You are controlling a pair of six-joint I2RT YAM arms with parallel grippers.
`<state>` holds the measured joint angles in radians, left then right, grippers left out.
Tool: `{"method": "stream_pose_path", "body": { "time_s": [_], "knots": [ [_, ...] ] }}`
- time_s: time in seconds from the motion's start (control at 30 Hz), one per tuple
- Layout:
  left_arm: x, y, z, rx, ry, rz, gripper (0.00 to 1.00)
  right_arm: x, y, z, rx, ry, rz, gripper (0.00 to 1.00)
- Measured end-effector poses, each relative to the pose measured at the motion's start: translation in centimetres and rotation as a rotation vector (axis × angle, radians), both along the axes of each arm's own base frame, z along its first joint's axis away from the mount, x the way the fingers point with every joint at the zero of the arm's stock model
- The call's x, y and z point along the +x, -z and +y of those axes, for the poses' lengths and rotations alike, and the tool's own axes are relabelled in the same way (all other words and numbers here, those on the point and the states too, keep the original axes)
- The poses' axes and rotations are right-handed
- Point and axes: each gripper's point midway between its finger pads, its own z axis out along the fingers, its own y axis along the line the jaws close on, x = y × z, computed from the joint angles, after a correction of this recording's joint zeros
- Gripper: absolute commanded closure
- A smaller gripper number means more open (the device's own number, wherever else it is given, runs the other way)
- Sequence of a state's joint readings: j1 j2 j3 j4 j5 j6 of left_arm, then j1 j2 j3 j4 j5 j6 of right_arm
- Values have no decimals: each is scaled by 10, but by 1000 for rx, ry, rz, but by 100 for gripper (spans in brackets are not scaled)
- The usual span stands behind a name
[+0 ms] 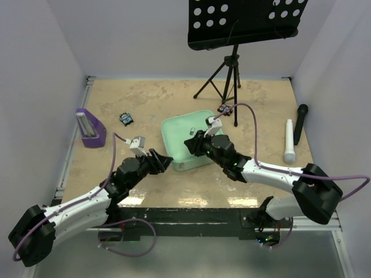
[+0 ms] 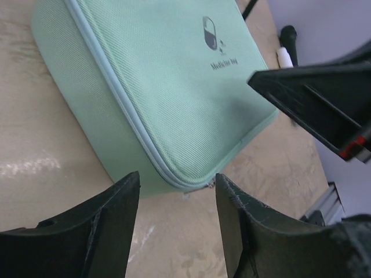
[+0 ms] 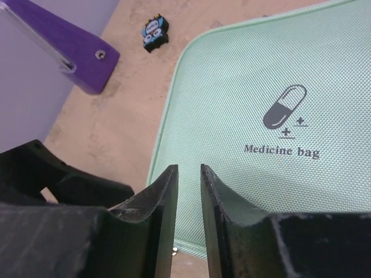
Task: Organize the medicine kit
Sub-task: Zip the medicine box at the center of the board.
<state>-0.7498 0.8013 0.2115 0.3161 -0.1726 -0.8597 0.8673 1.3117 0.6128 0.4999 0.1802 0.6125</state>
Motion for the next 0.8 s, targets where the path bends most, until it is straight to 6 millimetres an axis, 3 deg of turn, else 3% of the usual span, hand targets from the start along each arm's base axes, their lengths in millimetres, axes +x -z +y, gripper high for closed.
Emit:
{"method": "stream_pose_path", "body": {
  "time_s": [0.27, 0.47, 0.53, 0.8],
  "knots": [
    [-38, 12, -28, -84, 211, -61, 38, -4, 41, 14, -91, -87, 73, 89],
    [-35, -39, -37, -231, 227, -228, 37, -3, 53, 20, -116, -116, 93, 95],
    [-34, -48, -39, -248, 230, -267, 38, -1, 55, 22, -120, -116, 95, 98],
    [-34, -22, -46, -180, 268, -220, 45, 6, 61, 29, -137, -117, 104, 100]
  ]
}}
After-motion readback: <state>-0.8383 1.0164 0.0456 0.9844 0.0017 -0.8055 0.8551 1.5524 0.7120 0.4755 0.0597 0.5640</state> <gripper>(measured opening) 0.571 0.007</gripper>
